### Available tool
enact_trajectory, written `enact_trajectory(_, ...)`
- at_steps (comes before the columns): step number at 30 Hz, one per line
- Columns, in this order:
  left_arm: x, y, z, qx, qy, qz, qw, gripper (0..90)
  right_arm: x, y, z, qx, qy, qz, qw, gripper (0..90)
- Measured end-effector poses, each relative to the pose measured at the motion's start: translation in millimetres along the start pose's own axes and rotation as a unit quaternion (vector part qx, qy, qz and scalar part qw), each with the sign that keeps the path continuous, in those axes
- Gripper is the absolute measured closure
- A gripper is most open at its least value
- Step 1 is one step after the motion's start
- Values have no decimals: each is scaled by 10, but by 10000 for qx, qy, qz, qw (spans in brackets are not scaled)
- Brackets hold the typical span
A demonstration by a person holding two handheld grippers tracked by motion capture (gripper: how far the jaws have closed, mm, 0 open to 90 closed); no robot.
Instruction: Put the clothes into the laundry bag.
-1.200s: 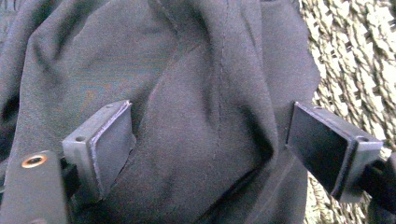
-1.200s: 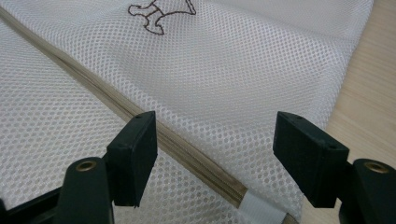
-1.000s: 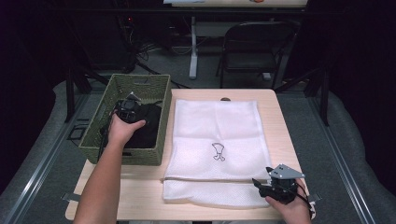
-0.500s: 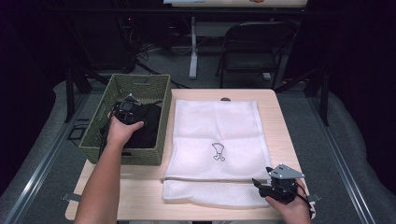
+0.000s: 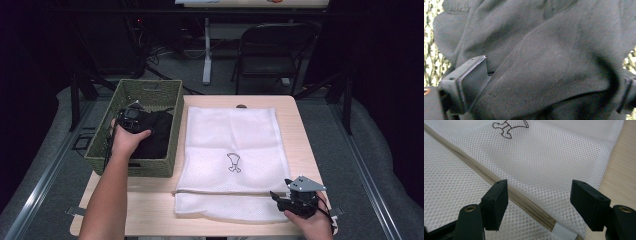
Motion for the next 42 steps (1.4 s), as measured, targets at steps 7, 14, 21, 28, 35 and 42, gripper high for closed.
enact_trajectory(7, -68, -53, 38, -136, 138, -21, 9998, 6, -2, -3, 2, -8, -28, 13, 10000, 295)
enact_trajectory(14, -93, -105, 55, -261, 196, 70, 9994, 0, 6, -6, 6, -19, -17, 18, 10000, 292)
enact_trajectory(21, -99, -171, 59, -350, 285, 213, 9988, 0, 10, -11, 11, -32, -34, 28, 10000, 289)
enact_trajectory(28, -97, -231, 63, -475, 389, 482, 9969, 0, 21, -22, 18, -51, -59, 38, 10000, 287)
enact_trajectory(35, -60, -297, 68, -552, 331, 550, 9964, 0, 22, -32, 23, -65, -88, 32, 9999, 287)
enact_trajectory(42, -1, -328, 90, -708, 162, 620, 9954, 0, 17, -32, 19, -62, -93, 34, 9999, 287)
Point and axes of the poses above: each handheld gripper's, and its own axes: y roughly backward along the jaws, z roughly out of its underside, x roughly to its right, the point moved 7 cm from there along -y, roughly forward along the jaws, and after that the axes turned 8 degrees about -z, right-handed, at the moved point
